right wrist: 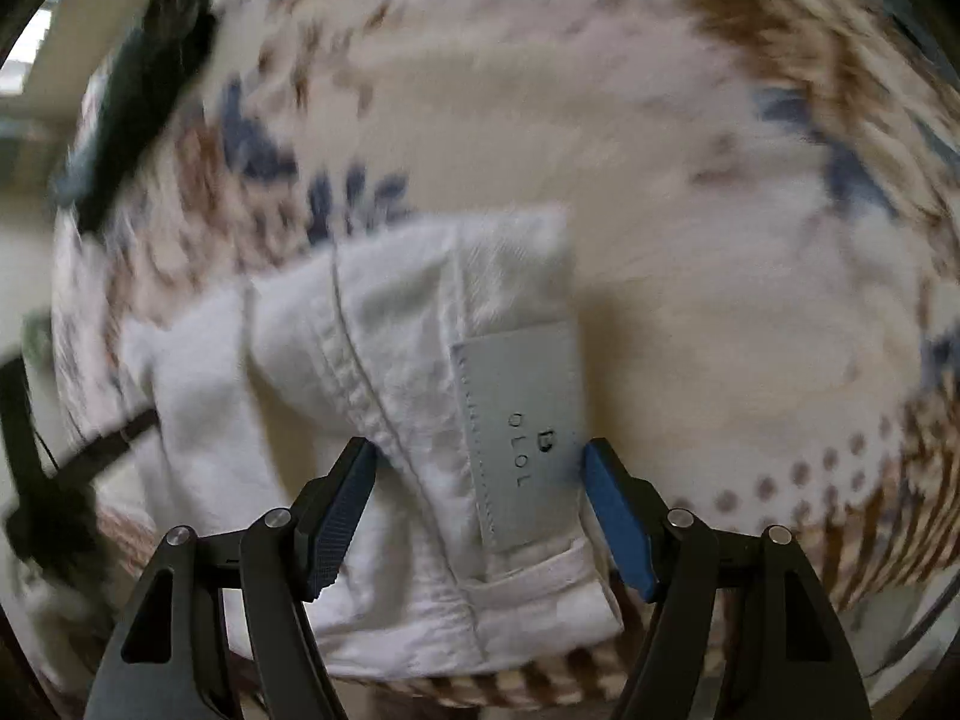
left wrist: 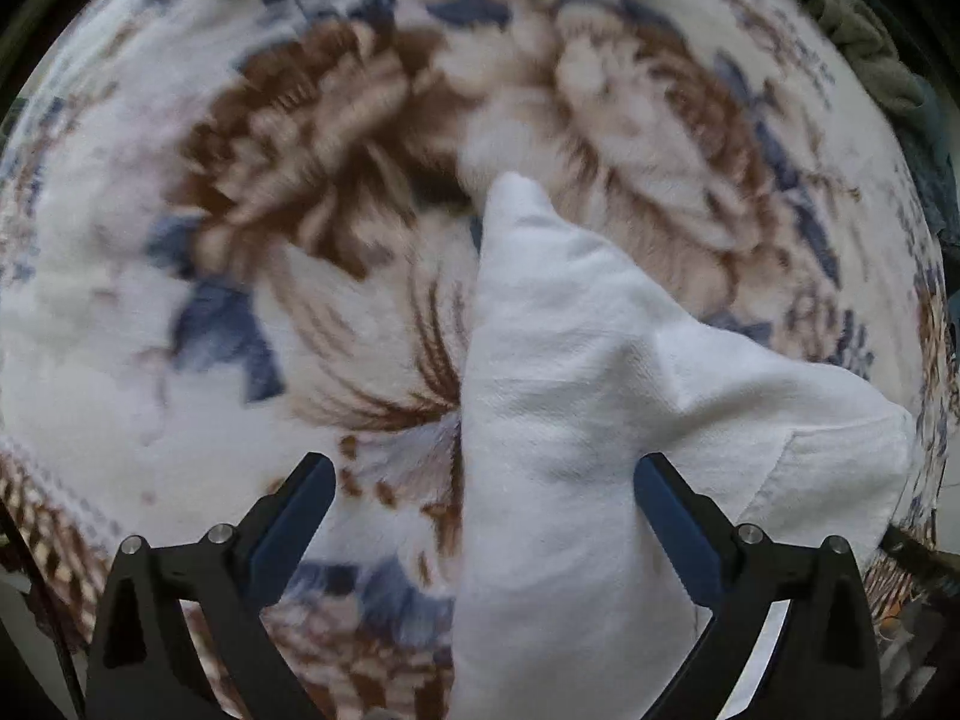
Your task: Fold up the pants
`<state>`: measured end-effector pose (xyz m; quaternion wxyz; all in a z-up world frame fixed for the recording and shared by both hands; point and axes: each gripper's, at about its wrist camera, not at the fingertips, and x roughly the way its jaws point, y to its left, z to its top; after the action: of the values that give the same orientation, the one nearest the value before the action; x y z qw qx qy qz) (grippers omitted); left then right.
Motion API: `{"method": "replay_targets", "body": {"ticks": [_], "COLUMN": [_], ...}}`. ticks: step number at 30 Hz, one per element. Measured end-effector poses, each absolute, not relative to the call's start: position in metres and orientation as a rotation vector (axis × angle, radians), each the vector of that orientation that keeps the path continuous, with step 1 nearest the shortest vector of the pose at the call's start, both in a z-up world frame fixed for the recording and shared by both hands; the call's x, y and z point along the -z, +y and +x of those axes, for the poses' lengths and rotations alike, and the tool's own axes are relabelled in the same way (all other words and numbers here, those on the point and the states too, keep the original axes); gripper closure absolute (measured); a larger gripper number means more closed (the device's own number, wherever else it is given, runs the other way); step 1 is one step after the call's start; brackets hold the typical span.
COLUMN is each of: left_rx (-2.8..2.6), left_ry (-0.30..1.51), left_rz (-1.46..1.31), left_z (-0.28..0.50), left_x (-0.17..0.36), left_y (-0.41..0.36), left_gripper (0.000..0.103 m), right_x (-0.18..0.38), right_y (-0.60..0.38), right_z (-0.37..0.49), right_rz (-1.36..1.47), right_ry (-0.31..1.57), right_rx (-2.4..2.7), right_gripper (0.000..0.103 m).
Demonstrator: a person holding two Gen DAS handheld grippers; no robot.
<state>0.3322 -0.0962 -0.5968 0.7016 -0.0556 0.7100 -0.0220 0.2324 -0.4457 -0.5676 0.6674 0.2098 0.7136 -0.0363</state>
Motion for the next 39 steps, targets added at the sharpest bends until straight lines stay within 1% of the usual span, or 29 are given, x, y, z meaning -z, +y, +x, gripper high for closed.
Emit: {"method": "replay_targets", "body": {"ticks": [1,2,3,5,6,8,12,13,14,15,16,17,18,19,20,21,23,24,26,28,29,30,31,34,35,37,38,39], "left_rx": [0.073,0.094,0.107,0.137,0.145,0.149,0.135,0.133,0.123,0.135,0.172,0.181,0.180,0.174,0.166,0.152,0.142,0.145,0.163,0.182,0.207,0.221,0.224,0.188,0.140,0.103,0.094,0.098], "left_ry": [1.601,1.614,1.619,1.626,1.624,1.627,1.715,1.708,1.652,1.591,1.560,1.553,1.547,1.546,1.554,1.557,1.578,1.586,1.598,1.580,1.569,1.563,1.557,1.566,1.561,1.581,1.581,1.571], "left_rz": [-0.158,-0.192,-0.216,-0.296,-0.327,-0.363,-0.380,-0.397,-0.431,-0.465,-0.495,-0.509,-0.518,-0.549,-0.634,-0.698,-0.854,-0.885,-0.777,-0.652,-0.584,-0.564,-0.544,-0.587,-0.591,-0.644,-0.698,-0.718], "left_z": [0.335,0.338,0.340,0.343,0.344,0.347,0.363,0.367,0.370,0.372,0.373,0.375,0.376,0.377,0.378,0.372,0.369,0.367,0.374,0.379,0.384,0.382,0.387,0.396,0.400,0.403,0.402,0.401], "left_x": [0.606,0.613,0.618,0.628,0.631,0.634,0.638,0.635,0.626,0.615,0.608,0.603,0.601,0.603,0.610,0.616,0.630,0.632,0.619,0.603,0.595,0.593,0.593,0.610,0.617,0.636,0.639,0.633], "left_y": [-0.094,-0.091,-0.088,-0.079,-0.075,-0.071,-0.067,-0.066,-0.062,-0.059,-0.058,-0.058,-0.057,-0.054,-0.043,-0.035,-0.021,-0.020,-0.028,-0.041,-0.049,-0.053,-0.056,-0.053,-0.050,-0.044,-0.038,-0.035], "left_gripper": [0.000,0.000,0.000,0.000,0.000,0.000,0.000,0.000,0.009,0.043,0.063,0.068,0.071,0.071,0.071,0.072,0.071,0.070,0.066,0.058,0.048,0.039,0.037,0.037,0.037,0.037,0.038,0.038], "right_x": [0.575,0.581,0.586,0.600,0.609,0.626,0.634,0.635,0.633,0.631,0.622,0.612,0.600,0.591,0.590,0.591,0.596,0.599,0.595,0.583,0.576,0.570,0.567,0.574,0.580,0.593,0.599,0.603], "right_y": [-0.442,-0.440,-0.440,-0.443,-0.447,-0.459,-0.463,-0.462,-0.462,-0.461,-0.460,-0.460,-0.461,-0.466,-0.470,-0.476,-0.488,-0.491,-0.490,-0.491,-0.494,-0.497,-0.499,-0.498,-0.492,-0.485,-0.487,-0.490], "right_z": [0.236,0.239,0.242,0.247,0.249,0.252,0.261,0.262,0.263,0.264,0.263,0.262,0.260,0.257,0.254,0.249,0.245,0.244,0.248,0.246,0.245,0.243,0.241,0.248,0.253,0.265,0.266,0.265], "right_rz": [0.451,0.433,0.429,0.429,0.474,0.601,0.623,0.621,0.618,0.609,0.583,0.569,0.566,0.585,0.626,0.686,0.780,0.830,0.829,0.829,0.875,0.929,0.960,0.946,0.891,0.679,0.658,0.707], "right_ry": [1.633,1.643,1.652,1.694,1.717,1.757,1.820,1.833,1.837,1.826,1.793,1.750,1.697,1.656,1.638,1.625,1.629,1.632,1.656,1.653,1.626,1.590,1.567,1.544,1.559,1.592,1.614,1.617], "right_rx": [0.079,0.086,0.085,0.099,0.099,0.089,0.065,0.062,0.056,0.057,0.060,0.067,0.073,0.093,0.110,0.142,0.178,0.179,0.139,0.105,0.088,0.076,0.078,0.097,0.108,0.183,0.215,0.227], "right_gripper": [0.026,0.022,0.013,0.004,0.000,0.000,0.000,0.000,0.000,0.003,0.008,0.026,0.038,0.039,0.043,0.057,0.057,0.056,0.053,0.040,0.028,0.019,0.019,0.019,0.020,0.021,0.021,0.021]}}
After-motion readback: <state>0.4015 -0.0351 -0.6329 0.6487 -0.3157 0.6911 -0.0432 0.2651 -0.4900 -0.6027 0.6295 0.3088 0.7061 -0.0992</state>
